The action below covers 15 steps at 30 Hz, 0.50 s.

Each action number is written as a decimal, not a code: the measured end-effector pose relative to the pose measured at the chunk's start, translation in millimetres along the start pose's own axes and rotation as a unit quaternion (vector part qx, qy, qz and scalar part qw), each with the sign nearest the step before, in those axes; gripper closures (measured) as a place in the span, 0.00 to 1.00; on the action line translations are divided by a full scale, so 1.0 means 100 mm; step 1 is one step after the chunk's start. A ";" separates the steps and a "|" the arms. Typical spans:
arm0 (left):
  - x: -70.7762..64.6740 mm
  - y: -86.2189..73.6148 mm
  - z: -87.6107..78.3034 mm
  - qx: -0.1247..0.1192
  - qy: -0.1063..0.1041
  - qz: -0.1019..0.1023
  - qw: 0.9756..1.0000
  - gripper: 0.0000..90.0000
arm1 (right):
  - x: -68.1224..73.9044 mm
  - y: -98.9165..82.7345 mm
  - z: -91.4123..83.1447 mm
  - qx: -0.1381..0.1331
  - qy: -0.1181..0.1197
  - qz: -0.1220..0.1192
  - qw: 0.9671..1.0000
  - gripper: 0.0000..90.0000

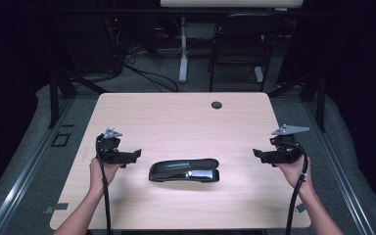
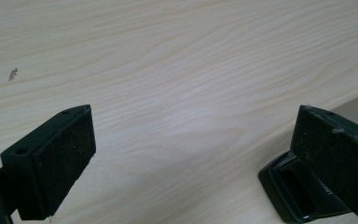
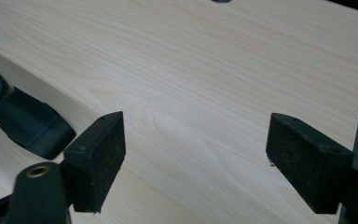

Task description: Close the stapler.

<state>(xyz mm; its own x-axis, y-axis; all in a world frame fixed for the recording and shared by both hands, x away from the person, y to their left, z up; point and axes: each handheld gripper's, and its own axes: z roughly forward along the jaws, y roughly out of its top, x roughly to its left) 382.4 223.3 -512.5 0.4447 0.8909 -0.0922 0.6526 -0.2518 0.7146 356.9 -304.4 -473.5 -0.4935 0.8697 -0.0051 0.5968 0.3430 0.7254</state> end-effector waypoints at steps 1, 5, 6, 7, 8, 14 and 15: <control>0.00 0.00 0.01 0.004 0.002 0.001 1.000 0.00 | -0.02 -0.01 0.03 0.008 0.003 -0.002 1.000 0.19; 0.03 -0.01 0.07 0.017 -0.003 0.001 1.000 0.00 | -0.07 -0.06 0.13 0.034 0.011 0.007 0.999 0.16; 0.04 -0.01 0.08 0.023 -0.006 0.001 1.000 0.00 | -0.07 -0.07 0.17 0.042 0.010 0.006 0.999 0.16; 0.05 -0.01 0.10 0.022 -0.006 0.000 1.000 0.00 | -0.09 -0.09 0.21 0.049 0.013 0.007 0.999 0.13; 0.06 -0.01 0.11 0.026 -0.007 -0.002 1.000 0.00 | -0.10 -0.10 0.25 0.066 0.019 0.007 0.998 0.10; 0.09 -0.03 0.19 0.040 -0.021 -0.004 0.999 0.00 | -0.20 -0.25 0.49 0.139 0.035 0.021 0.989 0.00; 0.09 -0.03 0.19 0.043 -0.023 -0.001 0.999 0.00 | -0.21 -0.27 0.53 0.145 0.036 0.019 0.989 0.00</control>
<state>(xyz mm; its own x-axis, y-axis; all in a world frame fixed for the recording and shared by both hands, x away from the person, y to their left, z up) 395.8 225.1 -529.0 0.4701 0.8735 -0.1268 0.7027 -0.2835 0.6526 384.3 -313.8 -529.5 -0.5036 0.8607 0.0748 0.7673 0.4059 0.4964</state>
